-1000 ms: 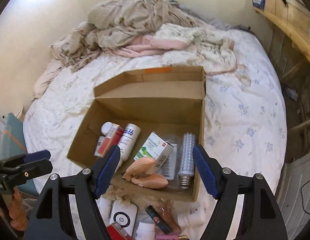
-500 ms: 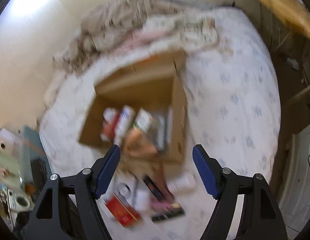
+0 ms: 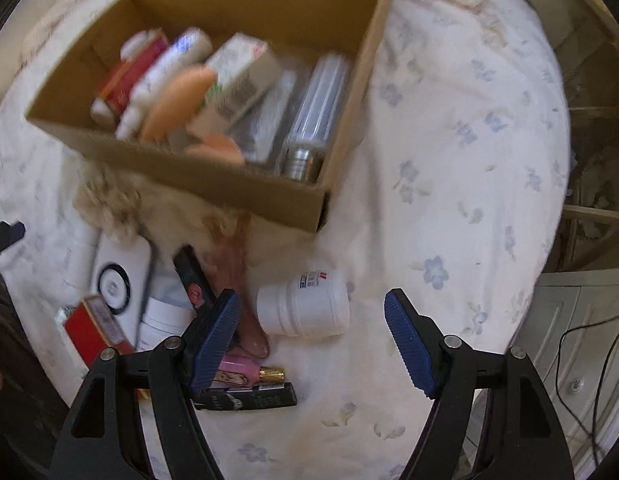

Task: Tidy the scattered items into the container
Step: 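Grasp the red box with the left tool while the right tool grasps a white pill bottle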

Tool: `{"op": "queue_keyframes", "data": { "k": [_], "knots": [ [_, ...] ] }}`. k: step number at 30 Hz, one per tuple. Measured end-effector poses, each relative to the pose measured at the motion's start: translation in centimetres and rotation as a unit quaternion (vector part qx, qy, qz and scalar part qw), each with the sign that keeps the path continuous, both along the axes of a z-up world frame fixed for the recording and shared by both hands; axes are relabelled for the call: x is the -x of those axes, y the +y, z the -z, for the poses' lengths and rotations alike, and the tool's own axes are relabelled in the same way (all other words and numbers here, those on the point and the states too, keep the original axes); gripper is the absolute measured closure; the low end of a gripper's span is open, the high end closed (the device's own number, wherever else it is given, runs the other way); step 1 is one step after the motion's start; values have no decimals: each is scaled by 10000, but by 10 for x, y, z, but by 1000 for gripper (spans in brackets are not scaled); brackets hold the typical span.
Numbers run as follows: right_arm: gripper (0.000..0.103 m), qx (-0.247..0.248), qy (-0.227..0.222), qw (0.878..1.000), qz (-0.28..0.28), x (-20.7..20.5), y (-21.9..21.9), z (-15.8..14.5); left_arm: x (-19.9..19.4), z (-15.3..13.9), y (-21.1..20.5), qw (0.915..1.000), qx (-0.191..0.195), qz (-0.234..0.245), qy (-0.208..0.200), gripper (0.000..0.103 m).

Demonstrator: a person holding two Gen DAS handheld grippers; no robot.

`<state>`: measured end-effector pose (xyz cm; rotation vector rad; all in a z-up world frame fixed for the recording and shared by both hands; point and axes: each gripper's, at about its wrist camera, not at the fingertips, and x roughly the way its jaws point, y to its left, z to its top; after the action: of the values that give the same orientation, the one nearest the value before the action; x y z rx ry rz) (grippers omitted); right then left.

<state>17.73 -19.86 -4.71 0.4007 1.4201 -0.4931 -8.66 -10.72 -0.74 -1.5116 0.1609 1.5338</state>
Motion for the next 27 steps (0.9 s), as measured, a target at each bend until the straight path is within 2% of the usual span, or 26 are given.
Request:
{"op": "queue_keyframes", "data": {
  "k": [3,4,5,7,11,15,18,20,22,23,24,27],
  "knots": [
    [27,-91,165,9998,46,0,-4,14,-15,10,7,9988,290,392,19,24],
    [31,-192,198,9996,59,0,-4,19,-21,10,8,9982,292,518,24,24],
    [46,-281,225,9993,28,-1,-3,22,-28,10,10,9973,265,679,41,24],
    [48,-170,234,9995,-125,-5,0,21,-42,7,13,9944,178,1042,77,24],
    [48,-76,-155,9996,-225,-7,6,1,-69,9,22,9848,144,1704,319,24],
    [48,-50,-624,9979,-195,1,12,-25,-96,17,36,9708,193,2318,590,24],
    [48,-30,-839,9963,-166,7,15,-36,-113,34,43,9612,457,2633,677,24],
    [48,-25,-880,9960,-156,9,14,-38,-116,41,45,9608,482,2658,621,24],
    [48,-46,-887,9960,-135,11,12,-38,-118,39,45,9621,408,2621,635,34],
    [48,-50,-887,9960,-129,11,11,-38,-118,35,43,9622,283,2622,679,45],
    [48,-45,-892,9959,-128,11,11,-38,-117,31,41,9624,190,2627,669,52],
    [48,-47,-953,9953,-145,10,11,-41,-109,22,35,9655,-26,2557,488,61]
  ]
}}
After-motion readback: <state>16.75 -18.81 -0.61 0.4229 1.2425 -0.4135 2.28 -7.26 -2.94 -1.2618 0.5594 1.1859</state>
